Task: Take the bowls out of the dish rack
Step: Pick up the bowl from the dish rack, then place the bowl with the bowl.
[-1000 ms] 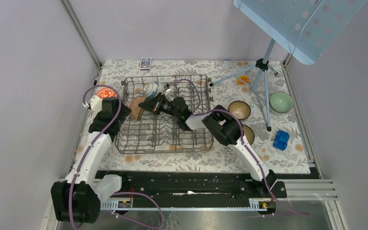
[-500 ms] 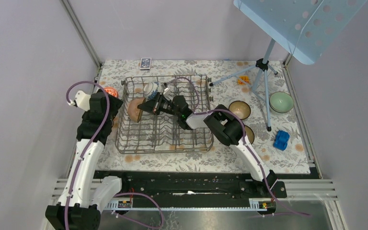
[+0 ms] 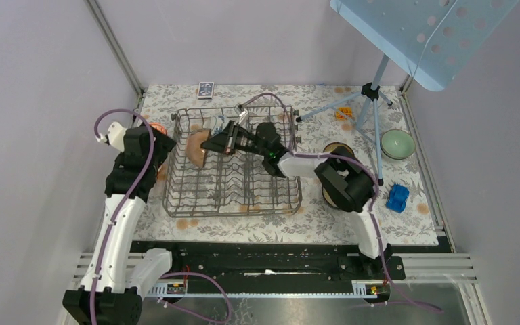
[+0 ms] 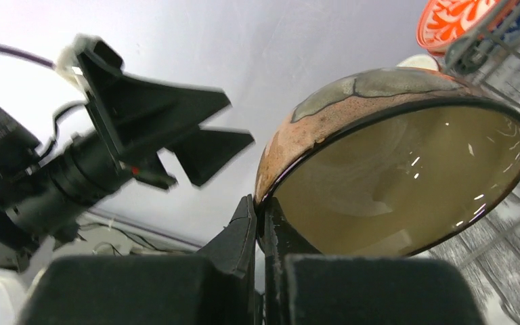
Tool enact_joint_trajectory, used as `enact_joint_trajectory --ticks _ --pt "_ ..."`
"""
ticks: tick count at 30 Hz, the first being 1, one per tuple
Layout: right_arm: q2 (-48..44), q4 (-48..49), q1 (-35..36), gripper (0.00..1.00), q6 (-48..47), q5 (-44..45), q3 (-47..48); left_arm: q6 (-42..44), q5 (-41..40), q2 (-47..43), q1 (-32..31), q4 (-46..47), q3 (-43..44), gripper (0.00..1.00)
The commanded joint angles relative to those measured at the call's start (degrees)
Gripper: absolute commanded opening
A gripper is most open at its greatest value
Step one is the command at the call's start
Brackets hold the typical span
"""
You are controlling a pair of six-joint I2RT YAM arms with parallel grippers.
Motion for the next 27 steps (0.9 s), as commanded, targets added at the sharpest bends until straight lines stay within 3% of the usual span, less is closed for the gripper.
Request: enact_joint_trajectory --ticks 1,5,11,17,20,27 --pt "-16.5 -5.0 -3.2 0.00 -12.9 -5.7 -3.2 7.0 5.3 2.4 0.1 2.5 9.0 0.90" --pt "-29.8 -29.1 -3.6 0.00 -33.5 -3.9 -6.5 9.6 16.0 6.6 -0.1 3.9 15.5 0.91" --pt "-46.0 -56.0 -3.1 0.00 -56.7 5.9 -7.8 11.9 32.7 13.6 -1.5 5.0 21.6 0.89" --pt "-54.8 -72.0 4.4 0.00 -75.5 21.7 -7.5 16.1 33.4 17.6 -10.1 5.3 24.8 0.89" --pt "-57.0 -76.3 7.2 0.00 -80.3 28.2 -7.5 16.5 34.2 18.4 -13.2 5.9 25.5 0.89" --pt "-61.2 -83.8 15.0 0.00 -91.8 41.8 -9.6 17.7 34.8 14.8 -13.9 6.6 24.3 0.92"
